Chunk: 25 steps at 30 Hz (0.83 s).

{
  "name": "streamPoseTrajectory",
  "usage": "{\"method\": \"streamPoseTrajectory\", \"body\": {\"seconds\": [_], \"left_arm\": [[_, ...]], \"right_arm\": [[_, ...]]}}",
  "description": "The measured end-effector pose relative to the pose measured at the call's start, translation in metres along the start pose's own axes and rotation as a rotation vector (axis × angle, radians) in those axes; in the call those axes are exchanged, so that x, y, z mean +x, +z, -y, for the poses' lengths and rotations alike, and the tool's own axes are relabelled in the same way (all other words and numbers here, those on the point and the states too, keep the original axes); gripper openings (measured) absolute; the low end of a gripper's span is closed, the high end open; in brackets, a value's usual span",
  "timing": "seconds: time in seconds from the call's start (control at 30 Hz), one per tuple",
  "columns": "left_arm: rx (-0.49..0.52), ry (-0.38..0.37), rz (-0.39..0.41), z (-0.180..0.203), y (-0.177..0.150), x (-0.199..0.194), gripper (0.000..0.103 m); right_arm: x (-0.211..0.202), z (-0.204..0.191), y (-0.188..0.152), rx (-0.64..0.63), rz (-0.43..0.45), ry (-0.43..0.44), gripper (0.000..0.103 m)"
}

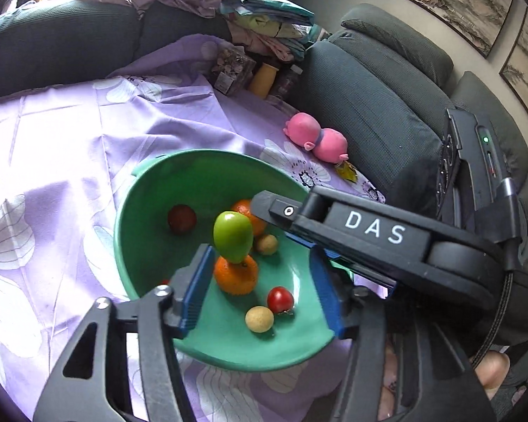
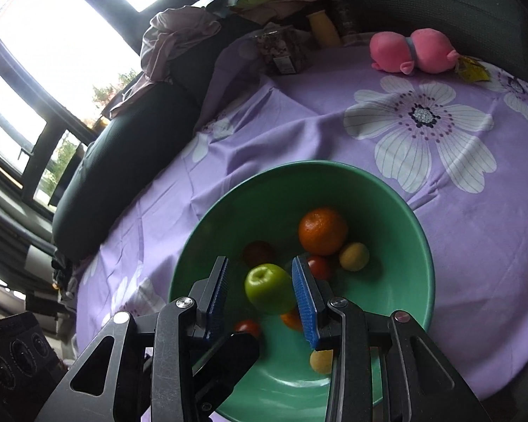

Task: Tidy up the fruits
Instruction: 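Open the right gripper to drop the green fruit into the bowl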

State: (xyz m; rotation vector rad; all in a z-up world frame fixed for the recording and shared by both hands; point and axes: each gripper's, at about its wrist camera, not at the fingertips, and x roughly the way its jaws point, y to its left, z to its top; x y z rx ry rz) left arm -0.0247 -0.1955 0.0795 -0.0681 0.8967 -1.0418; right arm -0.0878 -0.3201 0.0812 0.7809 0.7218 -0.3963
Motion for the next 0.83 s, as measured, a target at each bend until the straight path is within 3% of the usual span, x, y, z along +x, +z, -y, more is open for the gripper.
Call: {"method": "streamPoseTrajectory", "body": {"seconds": [0.23,0.37,0.83], "left_arm": [[0.045,0.156,0.052,-0.001,0.000,-0.023,0.084],[0.038,0.201,0.086,-0.006,0.002,-0.033,0.094],[0.023,0.276,0.096,-0.010,0.004,-0.039,0.097]], "right_arm": [[-0.013,-0.007,0.000,-0.037,0.069,-0.120,0.051],[-0.020,-0.010,0.000,-0.065,0.097,-0.168,0.054],[-0.026,-0.021,-0.003,-0.122,0.118,-0.248,0.056]]}}
